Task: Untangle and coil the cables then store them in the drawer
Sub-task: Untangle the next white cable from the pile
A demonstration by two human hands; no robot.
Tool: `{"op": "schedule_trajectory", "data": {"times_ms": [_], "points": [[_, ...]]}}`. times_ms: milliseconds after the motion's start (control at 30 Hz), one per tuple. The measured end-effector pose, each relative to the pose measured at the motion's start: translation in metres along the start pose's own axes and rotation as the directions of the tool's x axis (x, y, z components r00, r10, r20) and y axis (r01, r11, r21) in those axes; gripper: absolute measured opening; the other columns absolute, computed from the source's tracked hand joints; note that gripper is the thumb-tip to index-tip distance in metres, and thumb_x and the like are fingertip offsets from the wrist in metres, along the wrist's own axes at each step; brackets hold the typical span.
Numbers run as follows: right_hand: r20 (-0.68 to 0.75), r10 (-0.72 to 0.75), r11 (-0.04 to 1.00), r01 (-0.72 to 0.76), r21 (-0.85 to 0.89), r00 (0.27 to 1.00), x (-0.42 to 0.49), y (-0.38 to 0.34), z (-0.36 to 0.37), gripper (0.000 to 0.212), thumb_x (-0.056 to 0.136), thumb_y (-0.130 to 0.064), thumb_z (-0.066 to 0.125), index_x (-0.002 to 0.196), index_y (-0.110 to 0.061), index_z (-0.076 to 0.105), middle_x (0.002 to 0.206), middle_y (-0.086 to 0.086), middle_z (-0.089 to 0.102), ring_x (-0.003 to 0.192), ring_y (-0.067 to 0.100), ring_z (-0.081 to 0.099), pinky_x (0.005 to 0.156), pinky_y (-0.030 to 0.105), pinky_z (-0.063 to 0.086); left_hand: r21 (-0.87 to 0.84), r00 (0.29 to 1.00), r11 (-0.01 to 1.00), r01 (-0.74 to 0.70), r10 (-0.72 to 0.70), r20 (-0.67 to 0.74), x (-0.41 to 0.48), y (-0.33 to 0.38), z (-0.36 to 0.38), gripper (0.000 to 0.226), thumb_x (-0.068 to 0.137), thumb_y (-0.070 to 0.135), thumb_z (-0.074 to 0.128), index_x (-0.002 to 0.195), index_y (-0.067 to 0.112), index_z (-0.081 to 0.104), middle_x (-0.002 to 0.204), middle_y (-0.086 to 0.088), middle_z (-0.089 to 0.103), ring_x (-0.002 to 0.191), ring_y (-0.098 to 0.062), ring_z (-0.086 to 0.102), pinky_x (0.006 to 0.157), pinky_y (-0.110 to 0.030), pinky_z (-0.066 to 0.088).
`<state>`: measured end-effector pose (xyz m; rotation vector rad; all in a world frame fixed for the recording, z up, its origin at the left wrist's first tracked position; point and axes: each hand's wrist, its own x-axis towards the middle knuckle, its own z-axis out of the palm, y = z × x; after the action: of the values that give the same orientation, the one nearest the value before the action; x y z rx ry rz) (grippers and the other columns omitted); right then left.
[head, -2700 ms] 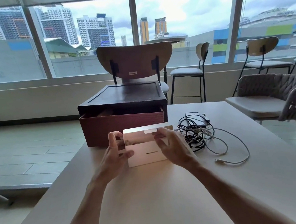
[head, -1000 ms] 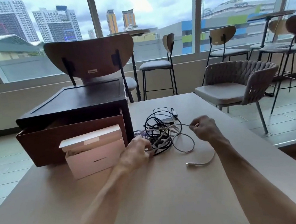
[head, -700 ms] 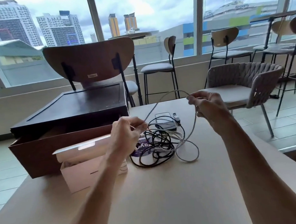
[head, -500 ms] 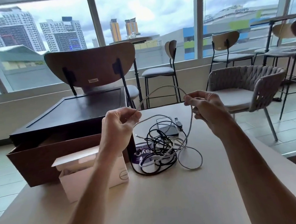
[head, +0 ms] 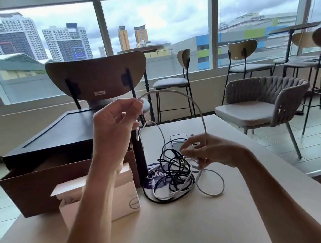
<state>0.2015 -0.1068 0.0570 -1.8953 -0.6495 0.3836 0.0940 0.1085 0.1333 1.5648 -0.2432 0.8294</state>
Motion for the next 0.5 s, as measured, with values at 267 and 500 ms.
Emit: {"op": "schedule_trajectory", "data": {"times_ms": [267,500], "points": [[-0.083,-0.296,0.943,0.305,0.135,0.952,0.006,-0.038,0.035,0.051,0.087,-0.027,0.073,0.134,-0.036,0.055,0.069,-0.007,0.047,0.053,0.005,0.036,0.047,0.018,0.028,-0.524,0.988,0.843,0.123,-0.053,0.146,0.001,0.011,-0.003,0.012,0.092,0.015,0.06,0.099,0.011,0.069,0.079,0.002,0.065,0.068,-0.004,0.057,0.065,-0.015,0.053],[-0.194,-0.415,0.903,0.428,0.031,0.889,0.005,-0.063,0.062,0.015,0.097,-0.018,0.062,0.084,-0.015,0.07,0.06,-0.009,0.057,0.04,0.0,0.036,0.04,0.014,0.026,-0.665,0.985,0.736,0.13,-0.017,0.174,-0.001,0.018,-0.005,0.014,0.094,0.014,0.056,0.102,0.01,0.066,0.083,0.001,0.064,0.069,-0.003,0.057,0.069,-0.016,0.053]]}}
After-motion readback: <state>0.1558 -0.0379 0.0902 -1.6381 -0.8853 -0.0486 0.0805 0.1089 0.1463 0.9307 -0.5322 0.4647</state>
